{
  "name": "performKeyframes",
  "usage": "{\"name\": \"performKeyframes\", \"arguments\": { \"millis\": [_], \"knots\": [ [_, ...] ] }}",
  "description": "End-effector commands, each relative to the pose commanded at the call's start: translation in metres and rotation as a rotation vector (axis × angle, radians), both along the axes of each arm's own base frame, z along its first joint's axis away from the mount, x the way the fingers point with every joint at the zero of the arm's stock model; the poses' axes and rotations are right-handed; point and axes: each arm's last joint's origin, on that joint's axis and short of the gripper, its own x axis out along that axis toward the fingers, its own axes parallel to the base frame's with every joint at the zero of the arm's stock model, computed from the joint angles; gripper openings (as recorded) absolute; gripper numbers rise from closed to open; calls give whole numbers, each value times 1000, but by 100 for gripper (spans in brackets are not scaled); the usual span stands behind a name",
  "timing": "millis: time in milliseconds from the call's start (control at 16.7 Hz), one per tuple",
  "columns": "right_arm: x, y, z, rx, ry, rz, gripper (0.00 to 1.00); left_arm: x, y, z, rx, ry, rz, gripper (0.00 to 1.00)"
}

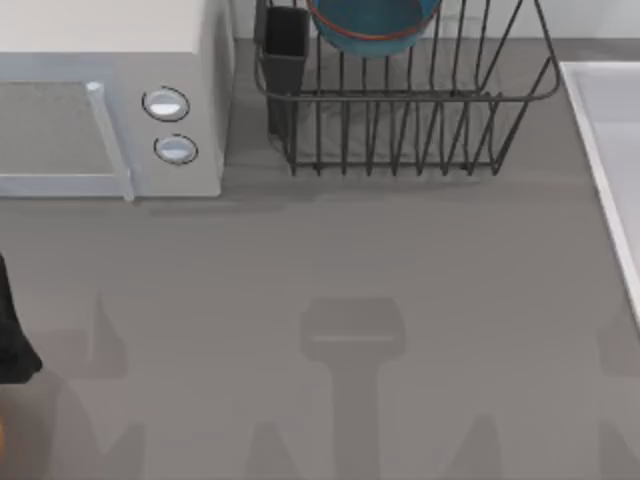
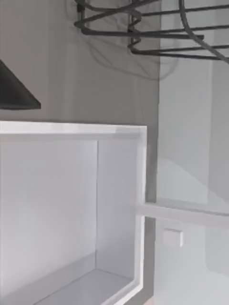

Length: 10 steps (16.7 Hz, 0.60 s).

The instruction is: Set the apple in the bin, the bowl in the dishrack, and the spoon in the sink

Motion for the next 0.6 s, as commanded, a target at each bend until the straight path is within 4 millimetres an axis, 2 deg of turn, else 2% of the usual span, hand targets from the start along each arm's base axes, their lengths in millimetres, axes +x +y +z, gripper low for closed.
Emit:
{"name": "performKeyframes", "arguments": {
  "millis": [300,600],
  "knots": [
    [24,-23,22,-47,446,-113,100,0,0,0,0,0,0,100],
    [63,-64,25,5,961,-152,100,0,0,0,0,0,0,100]
  ]
}}
